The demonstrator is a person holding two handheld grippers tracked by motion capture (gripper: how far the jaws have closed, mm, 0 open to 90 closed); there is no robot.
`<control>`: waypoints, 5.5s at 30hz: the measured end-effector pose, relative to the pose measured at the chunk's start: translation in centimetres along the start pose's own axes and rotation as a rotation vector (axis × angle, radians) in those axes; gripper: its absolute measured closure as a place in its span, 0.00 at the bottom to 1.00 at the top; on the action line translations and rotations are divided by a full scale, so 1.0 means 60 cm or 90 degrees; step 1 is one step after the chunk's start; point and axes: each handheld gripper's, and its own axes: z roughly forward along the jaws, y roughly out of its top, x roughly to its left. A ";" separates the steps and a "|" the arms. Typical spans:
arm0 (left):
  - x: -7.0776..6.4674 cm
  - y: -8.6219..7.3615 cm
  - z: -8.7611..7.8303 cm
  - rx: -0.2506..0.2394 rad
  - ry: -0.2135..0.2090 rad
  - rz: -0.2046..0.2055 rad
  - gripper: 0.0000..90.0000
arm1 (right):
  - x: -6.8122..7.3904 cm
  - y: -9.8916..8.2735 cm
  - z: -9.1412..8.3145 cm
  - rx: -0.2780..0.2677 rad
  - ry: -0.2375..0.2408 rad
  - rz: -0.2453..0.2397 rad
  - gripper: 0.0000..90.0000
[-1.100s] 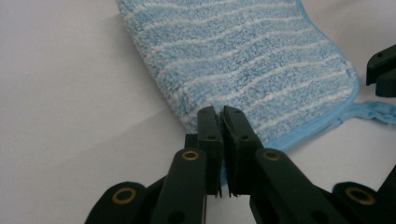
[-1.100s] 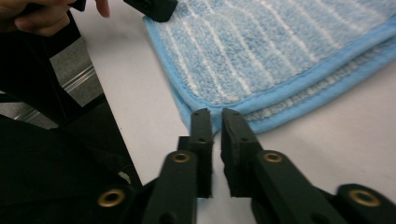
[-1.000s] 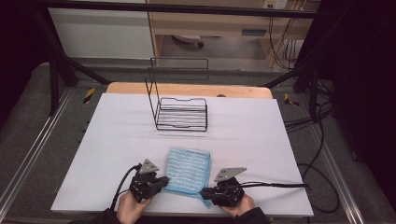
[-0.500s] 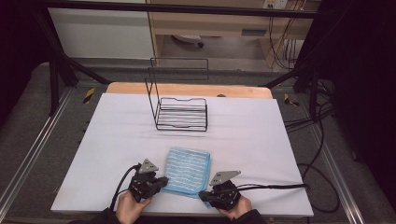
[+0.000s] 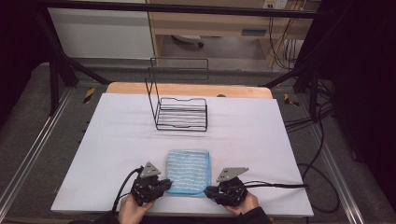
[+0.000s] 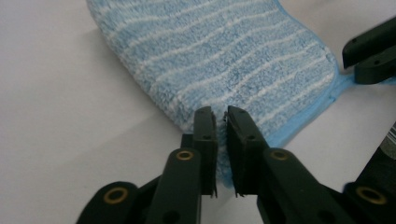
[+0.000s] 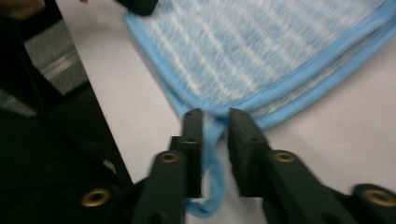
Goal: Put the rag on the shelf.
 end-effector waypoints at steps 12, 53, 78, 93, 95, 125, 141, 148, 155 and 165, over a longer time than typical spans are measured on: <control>0.051 0.038 -0.016 -0.058 0.018 0.033 0.41 | -0.044 0.036 -0.029 -0.103 -0.052 0.026 0.21; 0.101 0.093 0.093 0.009 0.041 -0.033 0.88 | -0.112 0.060 0.009 -0.085 -0.128 0.056 0.05; 0.100 0.091 0.093 0.005 0.041 -0.005 0.89 | -0.150 0.093 0.084 -0.066 -0.065 0.110 0.63; 0.102 0.090 0.093 0.003 0.033 -0.007 0.90 | -0.149 0.091 0.088 -0.051 -0.036 0.146 0.82; 0.103 0.091 0.092 0.003 0.030 -0.011 0.90 | -0.150 0.091 0.088 -0.051 -0.031 0.150 0.85; 0.096 0.099 0.020 -0.094 -0.032 -0.024 0.91 | -0.127 0.103 0.032 -0.136 0.000 0.130 0.89; 0.070 0.113 -0.034 -0.171 -0.036 -0.016 0.91 | -0.101 0.123 -0.013 -0.204 -0.007 0.081 0.90; 0.054 0.120 -0.054 -0.202 -0.033 0.004 0.92 | -0.089 0.133 -0.039 -0.231 -0.027 0.053 0.90; 0.047 0.124 -0.067 -0.225 -0.031 0.014 0.92 | -0.076 0.140 -0.057 -0.257 -0.037 0.023 0.90; 0.037 0.132 -0.090 -0.262 -0.019 0.028 0.92 | -0.061 0.150 -0.073 -0.291 -0.050 0.004 0.90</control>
